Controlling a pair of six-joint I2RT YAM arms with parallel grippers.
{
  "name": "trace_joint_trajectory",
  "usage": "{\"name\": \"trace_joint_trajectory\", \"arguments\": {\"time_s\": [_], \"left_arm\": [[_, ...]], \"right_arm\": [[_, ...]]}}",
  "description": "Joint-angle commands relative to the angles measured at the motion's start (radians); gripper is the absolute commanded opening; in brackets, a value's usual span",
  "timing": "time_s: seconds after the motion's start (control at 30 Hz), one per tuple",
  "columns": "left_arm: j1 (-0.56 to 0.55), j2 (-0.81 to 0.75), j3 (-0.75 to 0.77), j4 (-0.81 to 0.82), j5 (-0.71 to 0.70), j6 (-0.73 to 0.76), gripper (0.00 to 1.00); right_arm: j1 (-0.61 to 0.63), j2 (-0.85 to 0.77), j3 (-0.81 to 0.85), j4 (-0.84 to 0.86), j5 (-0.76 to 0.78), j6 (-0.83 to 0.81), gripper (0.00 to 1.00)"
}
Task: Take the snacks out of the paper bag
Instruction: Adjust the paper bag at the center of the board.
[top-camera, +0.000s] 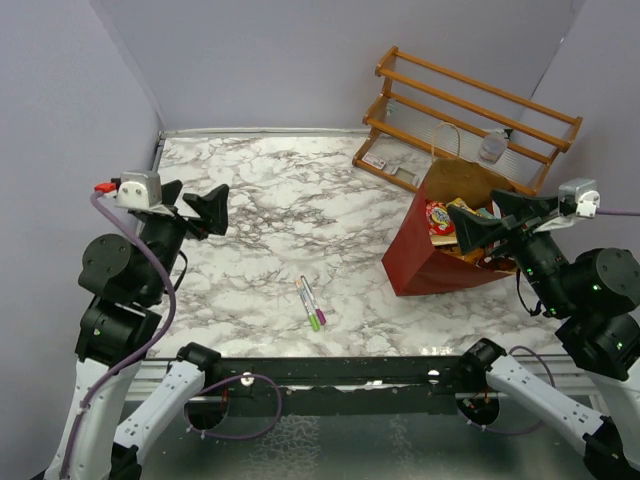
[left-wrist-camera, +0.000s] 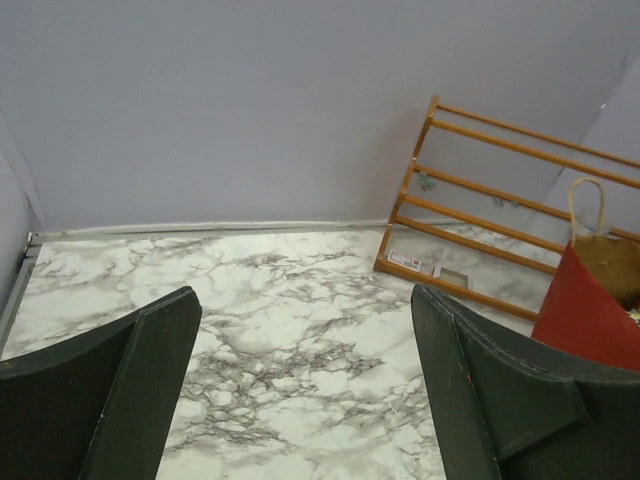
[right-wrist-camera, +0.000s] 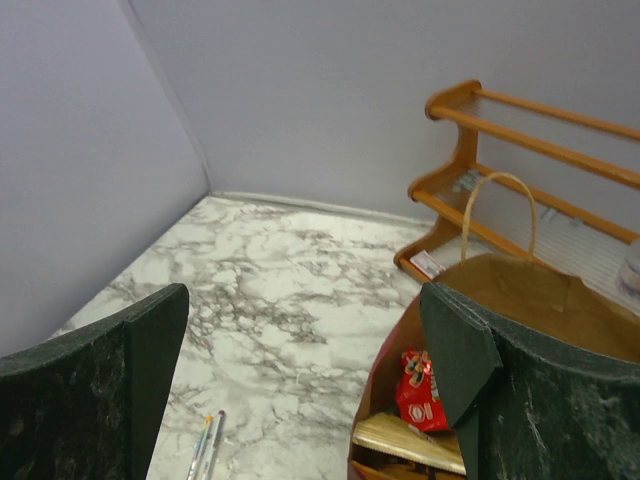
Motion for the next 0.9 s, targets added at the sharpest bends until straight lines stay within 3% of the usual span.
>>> {"name": "trace_joint_trajectory", "arguments": {"time_s": [0.0, 0.4, 0.57, 0.73, 0.87], "left_arm": [[0.029, 0.019, -0.091, 0.119, -0.05, -0.003, 0.92], [0.086, 0.053, -0.334, 0.319, -0.118, -0.006, 0.98], [0.099, 0.076, -0.386, 0.381, -0.133, -0.01, 0.99], [0.106, 0.097, -0.404, 0.422, -0.159, -0.012, 0.99], [0.108, 0.109, -0.406, 0.441, -0.17, -0.017, 0.99]], "right_arm": [[-0.073, 0.036, 0.052, -0.129, 0.036, 0.11, 0.99], [-0.246, 0.038, 0.129, -0.359, 0.145, 0.258, 0.99], [-0.282, 0.026, 0.152, -0.514, 0.225, 0.436, 0.99], [-0.302, 0.018, 0.171, -0.747, 0.283, 0.735, 0.99], [-0.308, -0.002, 0.152, -0.83, 0.31, 0.767, 0.99]]}}
